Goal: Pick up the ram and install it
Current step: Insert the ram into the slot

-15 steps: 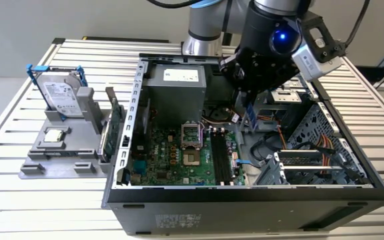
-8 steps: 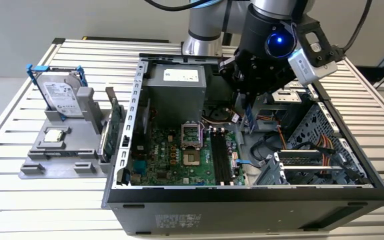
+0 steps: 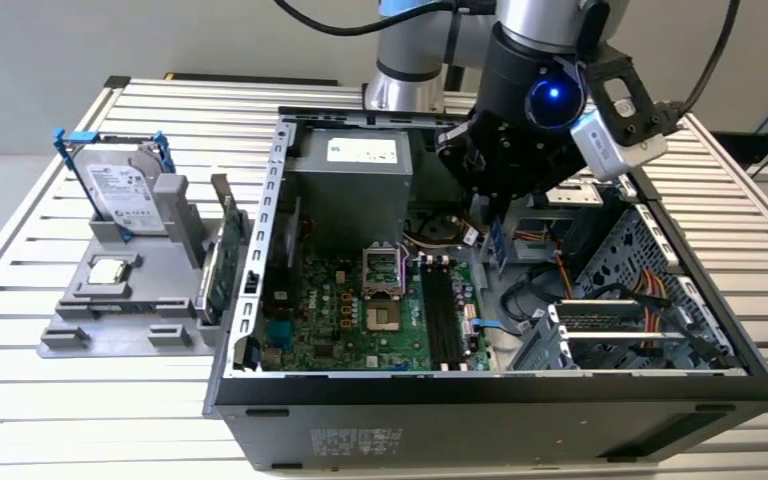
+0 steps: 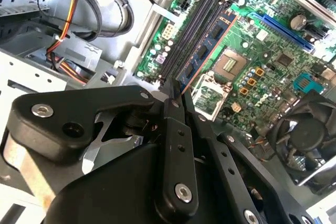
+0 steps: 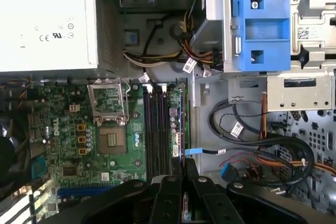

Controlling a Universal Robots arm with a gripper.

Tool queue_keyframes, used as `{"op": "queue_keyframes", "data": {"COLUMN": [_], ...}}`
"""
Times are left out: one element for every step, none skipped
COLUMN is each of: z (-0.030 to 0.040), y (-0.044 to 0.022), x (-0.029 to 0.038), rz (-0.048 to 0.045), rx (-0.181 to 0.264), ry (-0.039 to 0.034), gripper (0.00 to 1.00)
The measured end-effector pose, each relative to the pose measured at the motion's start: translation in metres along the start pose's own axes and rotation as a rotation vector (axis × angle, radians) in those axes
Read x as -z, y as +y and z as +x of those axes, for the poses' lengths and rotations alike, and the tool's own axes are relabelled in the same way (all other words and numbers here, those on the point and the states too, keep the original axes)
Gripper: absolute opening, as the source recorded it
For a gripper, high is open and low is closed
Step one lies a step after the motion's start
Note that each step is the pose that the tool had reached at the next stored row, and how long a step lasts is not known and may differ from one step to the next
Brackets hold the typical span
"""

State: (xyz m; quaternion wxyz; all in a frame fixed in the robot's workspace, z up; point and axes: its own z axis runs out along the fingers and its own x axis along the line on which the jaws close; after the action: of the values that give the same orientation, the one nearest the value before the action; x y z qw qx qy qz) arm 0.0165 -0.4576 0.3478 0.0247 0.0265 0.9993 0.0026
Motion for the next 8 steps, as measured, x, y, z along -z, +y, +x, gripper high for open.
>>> {"op": "queue_keyframes", "data": {"z": [0.0001, 0.0002, 0.0003, 0.0004, 0.0005, 0.0006, 0.0006, 0.0007], "y": [0.0, 0.0, 0.0, -0.0001, 0.0, -0.0001, -0.0001, -0.0001], "x": [-0.0017, -0.0037, -0.0054, -0.0073, -0.009, -0.0101, -0.011, -0.0118], "rz": [0.0002, 0.0, 0.0001, 0.0001, 0.0002, 0.0013, 0.0029, 0.0047], "rx": [0.0, 0.0, 0.0, 0.0, 0.0, 0.0, 0.0, 0.0], "ry": [0.0, -0.0001, -0.0001, -0.0001, 0.0, 0.0006, 0.0017, 0.0031], "gripper": [0.0, 0.0, 0.0, 0.0, 0.0, 0.0, 0.0, 0.0]}}
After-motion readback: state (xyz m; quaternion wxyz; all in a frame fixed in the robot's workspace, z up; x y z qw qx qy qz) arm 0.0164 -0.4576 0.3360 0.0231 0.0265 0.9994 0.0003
